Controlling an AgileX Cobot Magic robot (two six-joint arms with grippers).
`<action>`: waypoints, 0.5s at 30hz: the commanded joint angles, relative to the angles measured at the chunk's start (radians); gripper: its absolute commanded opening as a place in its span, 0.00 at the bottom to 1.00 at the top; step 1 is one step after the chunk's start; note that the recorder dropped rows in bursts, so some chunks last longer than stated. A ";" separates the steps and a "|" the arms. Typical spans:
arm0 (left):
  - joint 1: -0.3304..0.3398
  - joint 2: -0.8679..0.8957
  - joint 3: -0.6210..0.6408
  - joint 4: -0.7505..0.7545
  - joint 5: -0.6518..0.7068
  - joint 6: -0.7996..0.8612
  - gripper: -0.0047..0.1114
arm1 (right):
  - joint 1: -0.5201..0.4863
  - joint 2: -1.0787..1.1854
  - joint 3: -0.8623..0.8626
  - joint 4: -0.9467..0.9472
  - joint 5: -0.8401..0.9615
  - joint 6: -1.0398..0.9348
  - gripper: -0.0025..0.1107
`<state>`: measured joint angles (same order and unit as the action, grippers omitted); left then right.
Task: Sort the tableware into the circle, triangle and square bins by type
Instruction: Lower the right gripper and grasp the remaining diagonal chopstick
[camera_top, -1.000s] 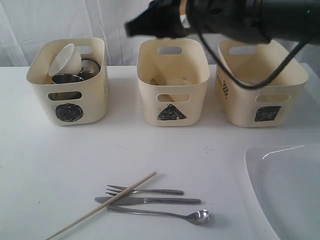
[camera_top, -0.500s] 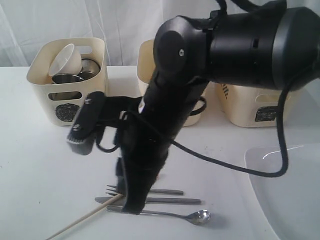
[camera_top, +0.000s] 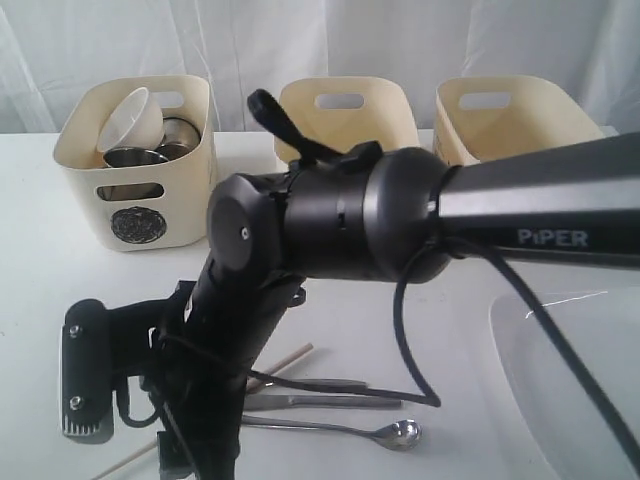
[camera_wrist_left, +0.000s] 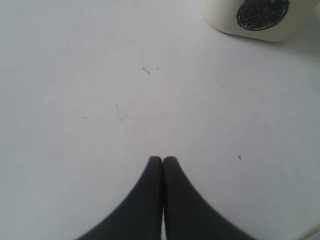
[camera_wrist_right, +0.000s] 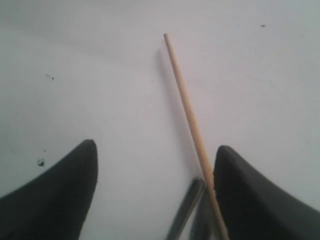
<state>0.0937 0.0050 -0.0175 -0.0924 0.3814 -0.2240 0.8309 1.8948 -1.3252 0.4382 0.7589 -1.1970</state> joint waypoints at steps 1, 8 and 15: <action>0.003 -0.005 0.009 -0.008 0.054 -0.005 0.04 | 0.006 0.039 0.001 -0.011 -0.041 -0.037 0.54; 0.003 -0.005 0.009 -0.008 0.054 -0.005 0.04 | 0.006 0.100 0.001 -0.050 -0.132 -0.030 0.52; 0.003 -0.005 0.009 -0.008 0.054 -0.005 0.04 | 0.006 0.119 -0.005 -0.055 -0.086 0.227 0.50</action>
<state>0.0937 0.0050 -0.0175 -0.0924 0.3814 -0.2240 0.8370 2.0176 -1.3252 0.3872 0.6423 -1.0732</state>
